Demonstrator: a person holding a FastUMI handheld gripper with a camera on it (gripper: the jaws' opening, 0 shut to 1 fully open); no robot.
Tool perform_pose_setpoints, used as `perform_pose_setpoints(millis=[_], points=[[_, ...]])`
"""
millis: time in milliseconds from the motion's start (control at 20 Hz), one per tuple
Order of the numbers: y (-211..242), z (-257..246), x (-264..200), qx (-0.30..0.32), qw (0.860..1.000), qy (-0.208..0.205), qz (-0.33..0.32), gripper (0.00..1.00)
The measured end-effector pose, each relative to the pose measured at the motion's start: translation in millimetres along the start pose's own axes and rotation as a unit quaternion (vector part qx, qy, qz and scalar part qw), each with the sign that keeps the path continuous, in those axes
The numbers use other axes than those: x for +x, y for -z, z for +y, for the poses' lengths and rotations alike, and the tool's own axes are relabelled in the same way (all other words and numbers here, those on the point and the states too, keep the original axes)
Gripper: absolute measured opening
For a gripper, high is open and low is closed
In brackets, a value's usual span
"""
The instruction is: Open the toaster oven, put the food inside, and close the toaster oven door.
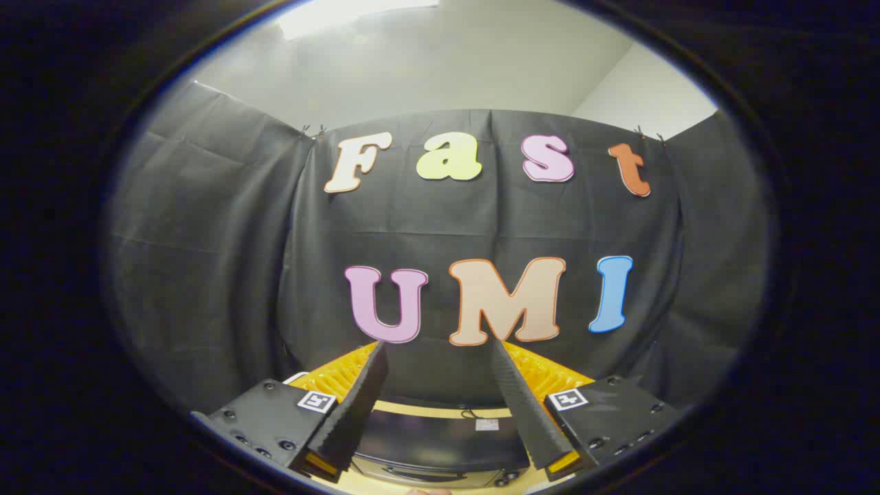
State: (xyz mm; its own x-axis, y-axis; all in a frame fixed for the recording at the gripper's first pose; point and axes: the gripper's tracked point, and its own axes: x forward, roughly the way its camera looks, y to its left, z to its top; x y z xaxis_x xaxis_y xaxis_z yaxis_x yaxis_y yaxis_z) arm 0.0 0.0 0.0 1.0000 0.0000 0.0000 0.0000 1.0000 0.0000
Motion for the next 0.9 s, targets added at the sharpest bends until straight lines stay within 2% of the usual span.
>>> perform_pose_setpoints(millis=[700, 900], points=[[18, 28, 11, -0.007, 1.0, -0.008, 0.021, 0.97], [37, 28, 18, -0.005, 0.999, -0.005, 0.031, 0.97]])
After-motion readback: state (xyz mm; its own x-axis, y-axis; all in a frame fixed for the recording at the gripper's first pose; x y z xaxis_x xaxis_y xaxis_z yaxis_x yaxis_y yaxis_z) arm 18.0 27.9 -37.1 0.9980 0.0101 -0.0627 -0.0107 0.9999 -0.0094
